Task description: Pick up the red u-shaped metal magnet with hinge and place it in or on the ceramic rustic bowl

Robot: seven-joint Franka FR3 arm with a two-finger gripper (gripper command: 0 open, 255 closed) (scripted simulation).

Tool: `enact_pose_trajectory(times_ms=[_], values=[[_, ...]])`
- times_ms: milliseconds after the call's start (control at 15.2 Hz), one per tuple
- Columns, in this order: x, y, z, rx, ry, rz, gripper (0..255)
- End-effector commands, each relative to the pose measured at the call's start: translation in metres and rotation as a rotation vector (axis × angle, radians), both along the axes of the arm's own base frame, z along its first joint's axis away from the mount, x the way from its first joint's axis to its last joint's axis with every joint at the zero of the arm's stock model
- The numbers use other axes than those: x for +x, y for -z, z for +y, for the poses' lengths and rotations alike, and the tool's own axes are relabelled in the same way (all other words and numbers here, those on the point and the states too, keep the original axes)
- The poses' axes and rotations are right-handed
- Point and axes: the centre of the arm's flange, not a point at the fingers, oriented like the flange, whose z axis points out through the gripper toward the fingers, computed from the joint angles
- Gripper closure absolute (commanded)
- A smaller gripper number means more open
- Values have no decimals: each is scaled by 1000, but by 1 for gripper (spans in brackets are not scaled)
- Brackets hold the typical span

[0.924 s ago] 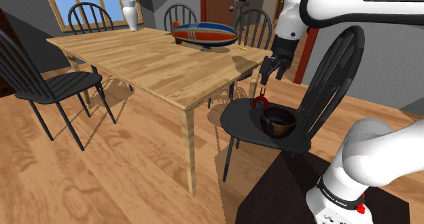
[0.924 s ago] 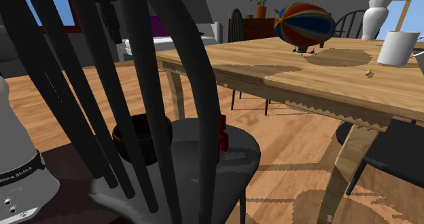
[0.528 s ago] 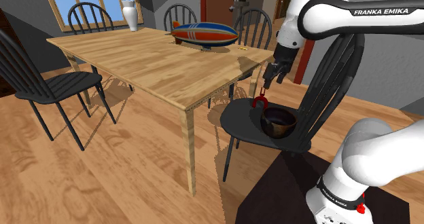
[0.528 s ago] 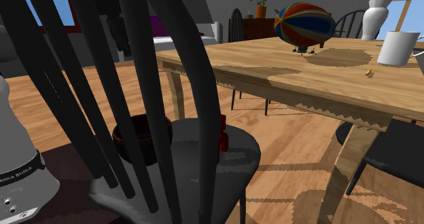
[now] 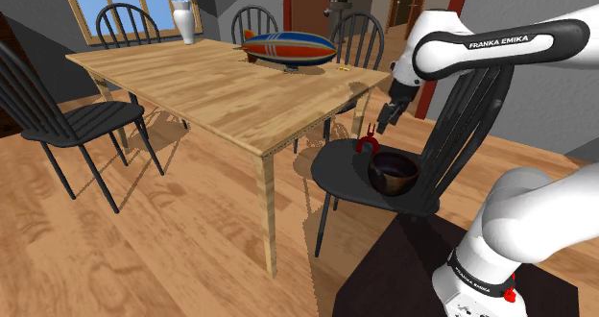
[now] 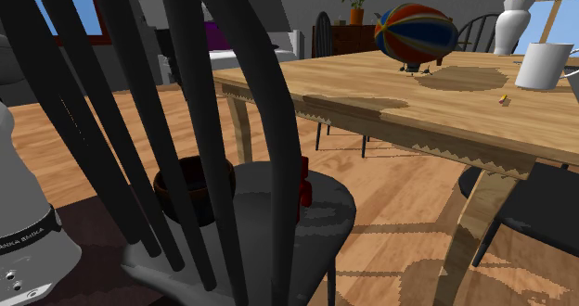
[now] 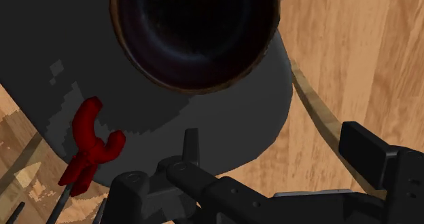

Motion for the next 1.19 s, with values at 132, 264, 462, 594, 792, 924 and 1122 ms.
enact_pose_trajectory(times_ms=[132,264,462,594,792,924,1122], values=[[9,31,-40,-9,-58,-21,0],[16,47,-60,-13,-86,-31,0],[27,70,-90,-19,-128,-46,0],[36,85,-110,-23,-155,-56,0],[50,107,-139,-29,-197,-70,0],[61,122,-158,-34,-225,-80,0],[78,144,-186,-40,-266,-95,0]])
